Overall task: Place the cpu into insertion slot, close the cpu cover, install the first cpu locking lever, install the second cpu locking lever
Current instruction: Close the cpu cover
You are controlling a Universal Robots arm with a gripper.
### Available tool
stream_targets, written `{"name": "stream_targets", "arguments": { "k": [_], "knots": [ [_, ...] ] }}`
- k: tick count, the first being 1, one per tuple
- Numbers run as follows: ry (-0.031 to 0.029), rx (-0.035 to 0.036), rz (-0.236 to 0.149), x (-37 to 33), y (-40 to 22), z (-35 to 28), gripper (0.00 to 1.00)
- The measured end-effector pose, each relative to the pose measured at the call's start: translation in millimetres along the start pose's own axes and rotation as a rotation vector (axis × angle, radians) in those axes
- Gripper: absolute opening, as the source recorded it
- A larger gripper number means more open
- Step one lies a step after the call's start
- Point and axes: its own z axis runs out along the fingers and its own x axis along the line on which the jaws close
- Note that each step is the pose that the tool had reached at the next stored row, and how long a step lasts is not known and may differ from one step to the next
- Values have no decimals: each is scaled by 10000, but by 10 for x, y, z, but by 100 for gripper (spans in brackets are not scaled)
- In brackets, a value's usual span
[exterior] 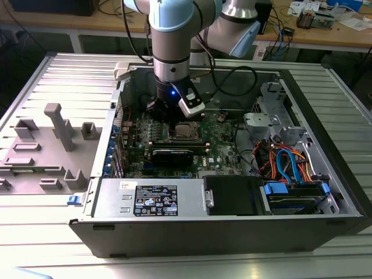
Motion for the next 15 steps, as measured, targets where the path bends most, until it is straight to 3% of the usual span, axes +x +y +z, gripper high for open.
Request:
{"name": "stream_targets", "arguments": {
  "k": [1,3,5,8,9,10,12,15],
  "knots": [
    [1,1,0,0,0,-9,11],
    [0,1,0,-6,-2,-171,11],
    [3,4,-2,-26,-4,-173,11],
    [0,1,0,-232,-19,-163,11],
    [-11,3,1,-242,-20,-160,11],
    [-209,19,1,-242,-19,-155,11],
    [-220,44,386,-246,-20,-147,11],
    [-222,42,393,-260,-21,-145,11]
  ]
}}
